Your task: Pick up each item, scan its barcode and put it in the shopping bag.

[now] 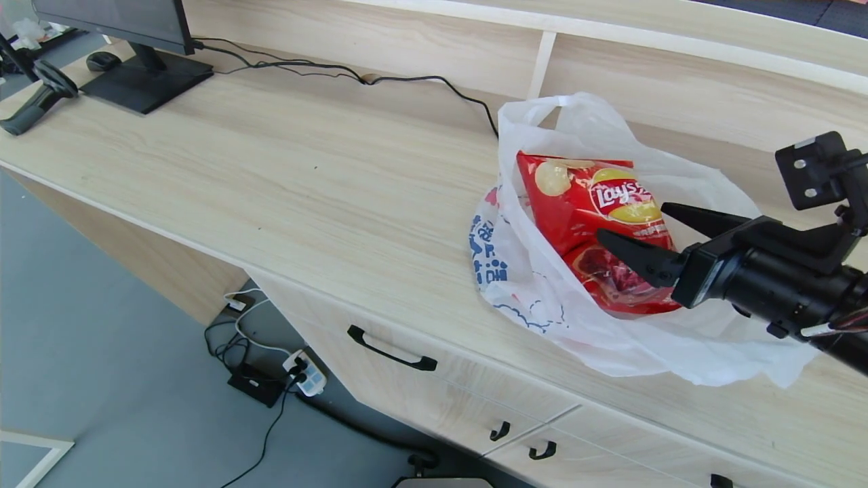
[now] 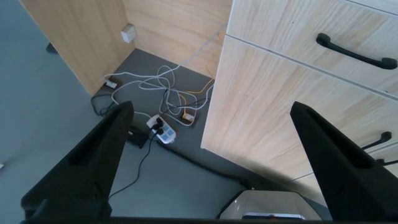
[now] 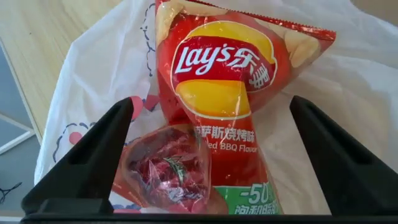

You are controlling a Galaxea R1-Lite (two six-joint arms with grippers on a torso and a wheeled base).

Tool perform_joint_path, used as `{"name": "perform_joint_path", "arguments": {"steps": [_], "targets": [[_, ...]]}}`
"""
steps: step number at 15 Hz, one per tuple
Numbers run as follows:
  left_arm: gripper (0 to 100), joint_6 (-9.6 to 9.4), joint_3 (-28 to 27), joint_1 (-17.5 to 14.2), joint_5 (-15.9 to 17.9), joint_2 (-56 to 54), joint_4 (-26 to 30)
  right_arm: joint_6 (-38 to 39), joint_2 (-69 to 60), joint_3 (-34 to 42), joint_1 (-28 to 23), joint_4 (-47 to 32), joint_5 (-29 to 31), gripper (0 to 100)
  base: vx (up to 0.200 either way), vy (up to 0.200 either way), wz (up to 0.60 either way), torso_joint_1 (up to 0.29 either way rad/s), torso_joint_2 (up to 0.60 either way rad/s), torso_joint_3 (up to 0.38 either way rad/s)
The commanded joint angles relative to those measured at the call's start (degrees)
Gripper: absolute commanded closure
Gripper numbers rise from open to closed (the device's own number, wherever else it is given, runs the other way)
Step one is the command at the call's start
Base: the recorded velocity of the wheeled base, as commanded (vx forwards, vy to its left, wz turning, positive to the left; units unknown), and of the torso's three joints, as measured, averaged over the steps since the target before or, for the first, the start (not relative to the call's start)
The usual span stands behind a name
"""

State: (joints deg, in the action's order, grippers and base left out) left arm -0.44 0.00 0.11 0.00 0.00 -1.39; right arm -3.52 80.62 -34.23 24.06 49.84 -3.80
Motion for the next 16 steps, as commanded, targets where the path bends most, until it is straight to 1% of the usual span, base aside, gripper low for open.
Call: {"name": "perform_joint_path", "arguments": {"steps": [1,2,4,6,9,16], "targets": [[0,0.00,0.00,-0.02,0.00,0.09,-0.02,-2.98,-0.55,-0.31,0.02,1.41,2.22,0,0.000,0.000,0.00,0.000,0.00,0.000],[0,0.00,0.00,-0.02,0.00,0.09,0.07,-4.12,-0.90,-0.13,0.28,3.87,4.68,0,0.000,0.000,0.00,0.000,0.00,0.000],[0,0.00,0.00,-0.02,0.00,0.09,0.07,-3.95,-2.04,-0.93,2.13,5.98,4.33,0,0.000,0.000,0.00,0.000,0.00,0.000],[0,0.00,0.00,-0.02,0.00,0.09,0.07,-4.04,-3.01,-3.12,2.22,5.80,0.90,0,0.000,0.000,0.00,0.000,0.00,0.000],[0,-0.09,0.00,-0.02,0.00,0.09,0.07,-3.95,-2.83,-1.89,2.13,5.98,0.55,0,0.000,0.000,0.00,0.000,0.00,0.000],[0,0.00,0.00,-0.02,0.00,0.09,0.07,-4.12,-2.75,-1.80,2.13,5.98,0.55,0,0.000,0.000,-0.60,0.003,0.00,0.002]]}}
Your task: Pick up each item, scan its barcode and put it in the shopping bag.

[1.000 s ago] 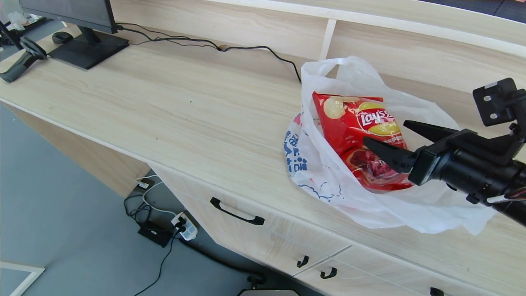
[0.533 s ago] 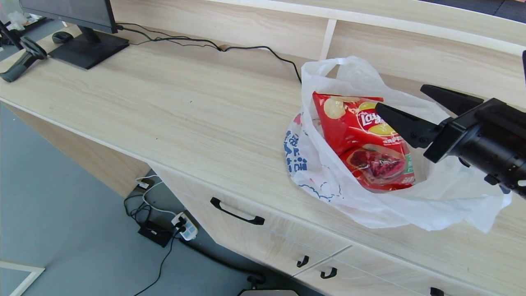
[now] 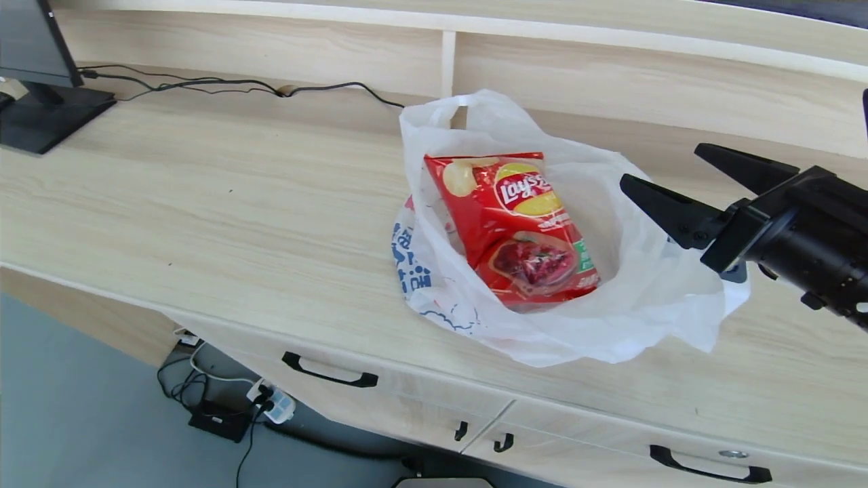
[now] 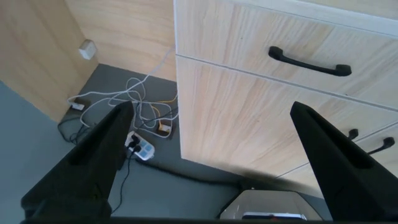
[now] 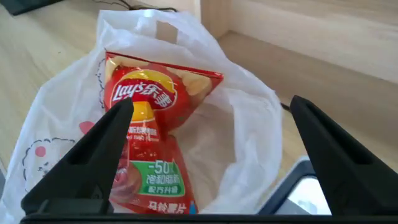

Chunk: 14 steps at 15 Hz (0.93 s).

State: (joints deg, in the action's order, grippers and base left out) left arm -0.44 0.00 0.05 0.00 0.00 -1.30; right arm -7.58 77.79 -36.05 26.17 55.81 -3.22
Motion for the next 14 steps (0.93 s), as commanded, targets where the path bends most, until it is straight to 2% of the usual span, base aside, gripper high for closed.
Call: {"name": "perform_joint_path", "arguments": {"steps": [1,2,5,8,11,14], "targets": [[0,0.00,0.00,0.04,0.00,0.09,-0.01,0.02,0.08,0.10,0.02,0.00,-0.03,0,0.000,0.000,-0.60,0.007,0.00,0.002],[0,0.00,0.00,0.04,0.00,0.09,-0.01,0.02,0.08,0.36,0.02,0.00,0.05,0,0.000,0.000,-0.60,0.002,0.00,-0.002],[0,0.00,0.00,0.04,0.00,0.09,-0.01,1.08,-1.85,5.02,-0.51,0.53,1.37,0,0.000,0.000,0.00,0.000,0.00,0.000],[0,-0.09,0.00,0.04,0.00,0.09,-0.10,2.48,-2.03,4.93,-2.00,0.53,4.98,0,0.000,0.000,0.00,0.000,0.00,0.000],[0,-0.09,0.00,0.04,0.00,0.09,-0.01,3.98,-2.11,4.49,-4.29,0.53,5.42,0,0.000,0.000,0.00,0.000,0.00,0.000],[0,-0.09,0.00,0.04,0.00,0.09,0.07,4.86,-1.76,4.58,-7.89,0.62,5.24,0,0.000,-0.200,0.00,-0.003,0.00,0.002]]}}
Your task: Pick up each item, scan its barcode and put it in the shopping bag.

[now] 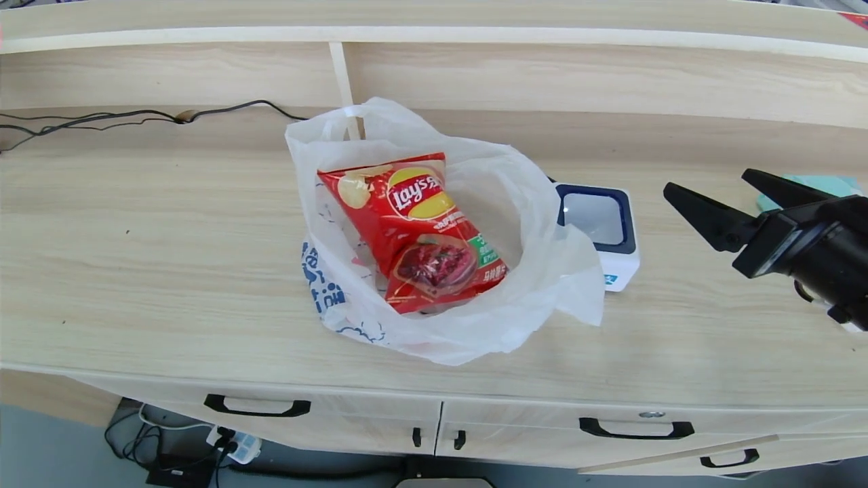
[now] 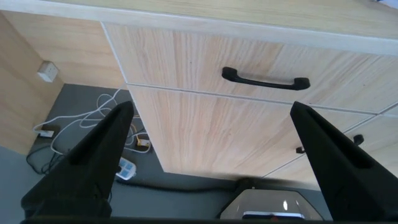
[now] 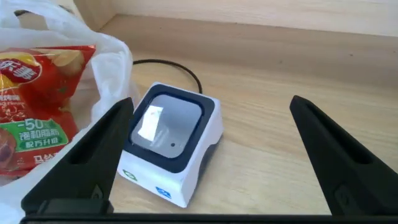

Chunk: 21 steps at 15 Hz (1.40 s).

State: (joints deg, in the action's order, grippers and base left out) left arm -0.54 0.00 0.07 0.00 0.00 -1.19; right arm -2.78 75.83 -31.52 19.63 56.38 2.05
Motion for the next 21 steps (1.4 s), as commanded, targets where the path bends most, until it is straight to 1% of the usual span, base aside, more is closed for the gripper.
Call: {"name": "perform_joint_path", "arguments": {"steps": [1,4,8,16,18,20,21], "targets": [[0,-0.08,0.00,0.01,0.00,0.09,-0.04,0.05,0.20,0.15,-3.02,0.04,-0.11,0,0.000,-0.200,0.00,-0.002,0.00,0.007],[0,-0.17,0.00,0.01,0.00,0.09,0.05,0.23,0.55,-0.56,-3.72,-0.22,-0.29,0,0.000,-0.200,0.00,0.012,0.01,0.001],[0,-0.08,0.00,0.01,0.00,0.09,-0.04,0.14,1.08,-1.35,-3.89,-0.31,-0.03,0,-0.200,0.000,0.00,0.006,0.00,-0.001],[0,-0.08,0.00,0.01,0.00,0.09,-0.04,-0.03,1.25,-3.54,-9.17,-0.40,-0.03,0,-0.200,0.000,0.00,-0.001,0.00,0.000],[0,-0.08,0.00,0.01,0.00,0.09,-0.04,-0.12,1.43,-4.86,-9.78,-1.19,-0.11,0,0.000,-0.200,0.00,-0.002,0.00,0.007],[0,-0.08,0.00,0.01,0.00,0.09,-0.04,-0.38,1.69,-6.97,-14.62,-2.86,-0.64,0,0.000,-0.200,0.00,-0.002,0.00,0.007],[0,0.01,0.00,0.01,0.00,0.09,-0.04,-0.56,1.78,-8.29,-16.73,-4.44,-2.49,0,0.000,-0.200,0.00,-0.017,0.00,0.002]]}}
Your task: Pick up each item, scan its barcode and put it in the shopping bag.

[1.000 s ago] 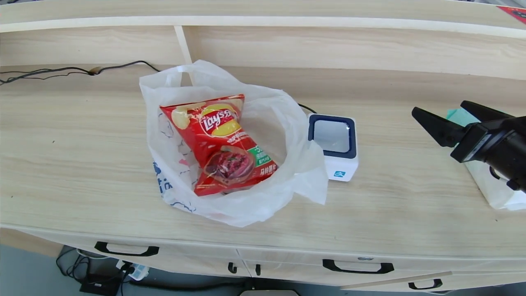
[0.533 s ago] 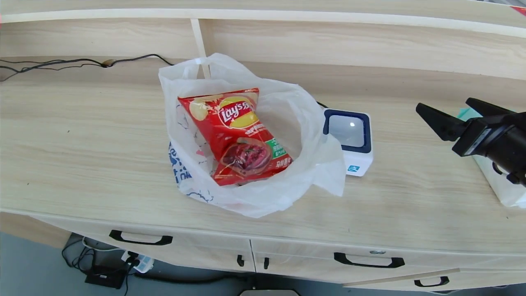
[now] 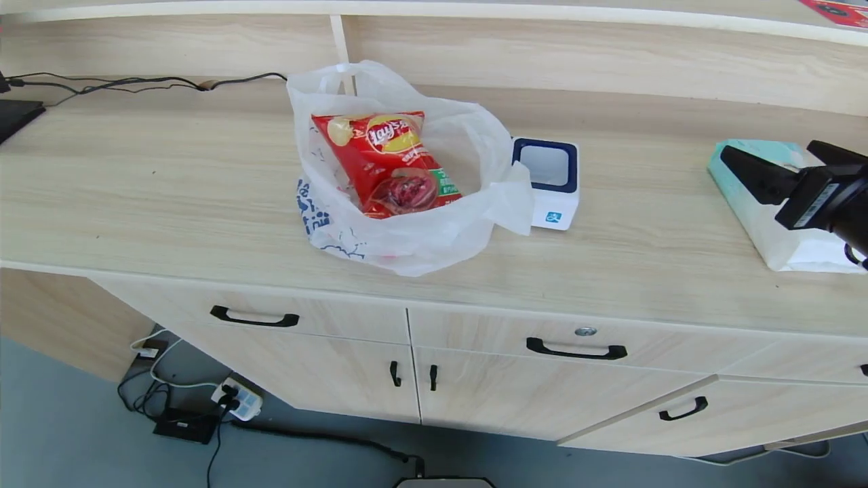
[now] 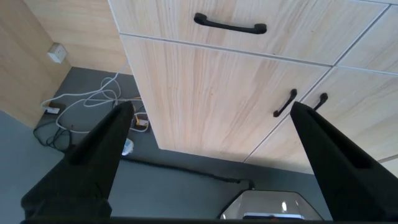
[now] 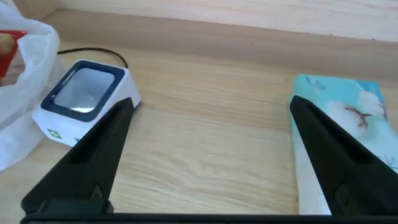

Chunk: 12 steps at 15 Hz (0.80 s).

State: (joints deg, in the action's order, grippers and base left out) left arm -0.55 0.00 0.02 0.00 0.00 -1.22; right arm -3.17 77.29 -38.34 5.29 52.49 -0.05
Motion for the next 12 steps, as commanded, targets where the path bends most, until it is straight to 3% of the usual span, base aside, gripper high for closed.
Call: {"name": "perform_joint_path", "arguments": {"steps": [1,6,9,12], "targets": [[0,0.02,0.00,0.06,0.00,0.09,-0.01,-0.35,0.32,-3.23,-3.97,-2.92,-3.12,0,0.000,-0.200,0.00,-0.007,0.00,0.002],[0,0.11,0.00,0.06,0.00,0.09,-0.10,-0.26,-1.79,-11.58,-6.08,-19.80,-4.79,0,0.000,-0.200,0.00,0.009,0.00,0.000],[0,0.11,0.00,0.06,0.00,0.09,-0.19,0.18,-3.37,-16.33,-5.99,-35.53,-6.54,0,0.000,0.000,0.00,0.000,0.00,0.000],[0,0.11,0.00,0.06,0.00,0.09,-0.19,0.18,2.69,-24.59,-6.08,-42.47,-8.56,0,0.000,0.000,0.00,0.000,0.00,0.000]]}}
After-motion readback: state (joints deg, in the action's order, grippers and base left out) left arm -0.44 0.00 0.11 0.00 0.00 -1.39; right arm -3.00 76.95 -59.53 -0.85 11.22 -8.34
